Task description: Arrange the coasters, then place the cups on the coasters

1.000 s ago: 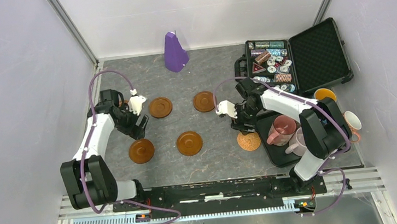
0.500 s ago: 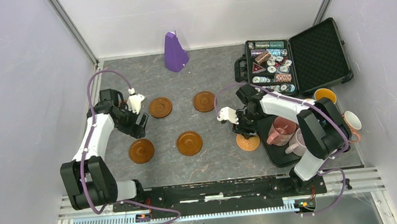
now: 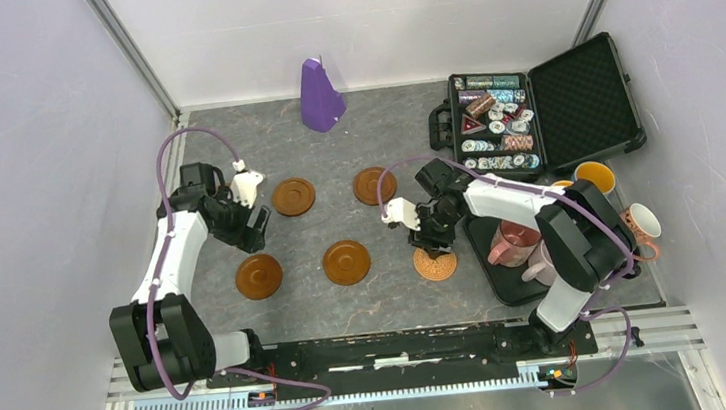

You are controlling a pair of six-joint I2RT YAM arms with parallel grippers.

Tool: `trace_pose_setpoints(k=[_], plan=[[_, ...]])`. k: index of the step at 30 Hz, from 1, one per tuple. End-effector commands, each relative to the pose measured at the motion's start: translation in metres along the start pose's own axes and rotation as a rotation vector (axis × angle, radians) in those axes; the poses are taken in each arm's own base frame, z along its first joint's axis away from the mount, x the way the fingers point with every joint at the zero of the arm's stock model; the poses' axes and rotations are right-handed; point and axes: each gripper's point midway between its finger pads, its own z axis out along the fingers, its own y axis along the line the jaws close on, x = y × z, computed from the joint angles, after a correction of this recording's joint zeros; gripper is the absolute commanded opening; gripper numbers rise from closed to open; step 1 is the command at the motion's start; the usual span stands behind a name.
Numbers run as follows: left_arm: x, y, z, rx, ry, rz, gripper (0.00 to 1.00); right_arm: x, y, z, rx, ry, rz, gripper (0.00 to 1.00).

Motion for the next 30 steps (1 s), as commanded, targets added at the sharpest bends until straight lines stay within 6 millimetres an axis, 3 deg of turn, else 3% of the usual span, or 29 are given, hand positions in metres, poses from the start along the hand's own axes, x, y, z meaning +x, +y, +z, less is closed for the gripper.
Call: trace_pose_setpoints(k=[1,30], plan=[[-0.011,-0.001,-0.008,-0.012,-0.062,-0.014,0.89,-0.018,-0.01,0.015,0.006,-0.057,-0.001,0.53],[-0.008,0.001,-0.006,-0.017,-0.048,0.019,0.89,-0.035,-0.024,0.019,0.01,-0.074,0.015,0.53]])
